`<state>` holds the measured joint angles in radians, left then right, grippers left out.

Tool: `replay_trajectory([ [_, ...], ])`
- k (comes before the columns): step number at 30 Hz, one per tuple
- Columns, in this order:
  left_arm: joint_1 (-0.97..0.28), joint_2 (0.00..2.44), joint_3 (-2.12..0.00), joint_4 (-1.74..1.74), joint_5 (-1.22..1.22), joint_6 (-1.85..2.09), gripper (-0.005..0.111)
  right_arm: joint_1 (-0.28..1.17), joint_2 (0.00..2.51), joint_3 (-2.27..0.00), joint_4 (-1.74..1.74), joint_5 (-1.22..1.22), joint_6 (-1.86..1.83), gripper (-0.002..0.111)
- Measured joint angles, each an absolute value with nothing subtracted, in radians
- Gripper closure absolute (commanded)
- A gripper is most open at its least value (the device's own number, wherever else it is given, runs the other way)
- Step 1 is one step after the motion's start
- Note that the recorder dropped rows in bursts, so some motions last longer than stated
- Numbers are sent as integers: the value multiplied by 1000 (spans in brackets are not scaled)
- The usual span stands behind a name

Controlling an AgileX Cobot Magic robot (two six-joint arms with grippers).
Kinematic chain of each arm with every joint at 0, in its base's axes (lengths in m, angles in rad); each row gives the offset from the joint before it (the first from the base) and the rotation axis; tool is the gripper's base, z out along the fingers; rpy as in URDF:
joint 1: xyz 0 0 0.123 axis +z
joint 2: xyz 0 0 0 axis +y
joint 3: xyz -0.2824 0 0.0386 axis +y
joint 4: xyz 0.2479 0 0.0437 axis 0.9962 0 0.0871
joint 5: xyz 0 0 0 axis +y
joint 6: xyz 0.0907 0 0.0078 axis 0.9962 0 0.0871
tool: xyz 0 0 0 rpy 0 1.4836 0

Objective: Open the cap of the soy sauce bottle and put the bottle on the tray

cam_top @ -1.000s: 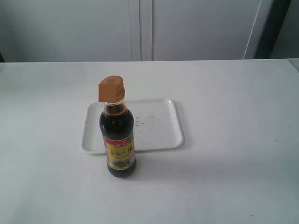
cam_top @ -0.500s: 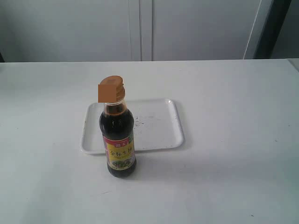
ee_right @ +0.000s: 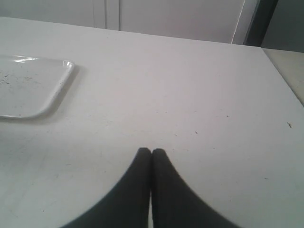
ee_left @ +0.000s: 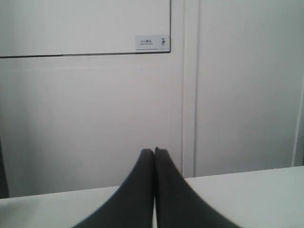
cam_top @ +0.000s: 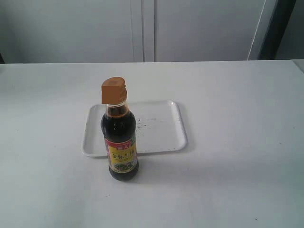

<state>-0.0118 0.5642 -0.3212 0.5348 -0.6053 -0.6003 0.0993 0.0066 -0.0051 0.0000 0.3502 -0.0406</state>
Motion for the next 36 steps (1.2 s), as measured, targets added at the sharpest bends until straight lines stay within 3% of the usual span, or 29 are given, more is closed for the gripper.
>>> replay_trajectory([
  [17,-12,1022,-595,984,-919,-921,107,99,7,-5,0,350,-41,108],
  [32,-14,1174,-698,1175,-1159,-1039,107,99,7,-5,0,350,-41,108],
  [36,-66,1195,-702,1177,-1176,-1041,107,99,7,-5,0,350,-41,108],
])
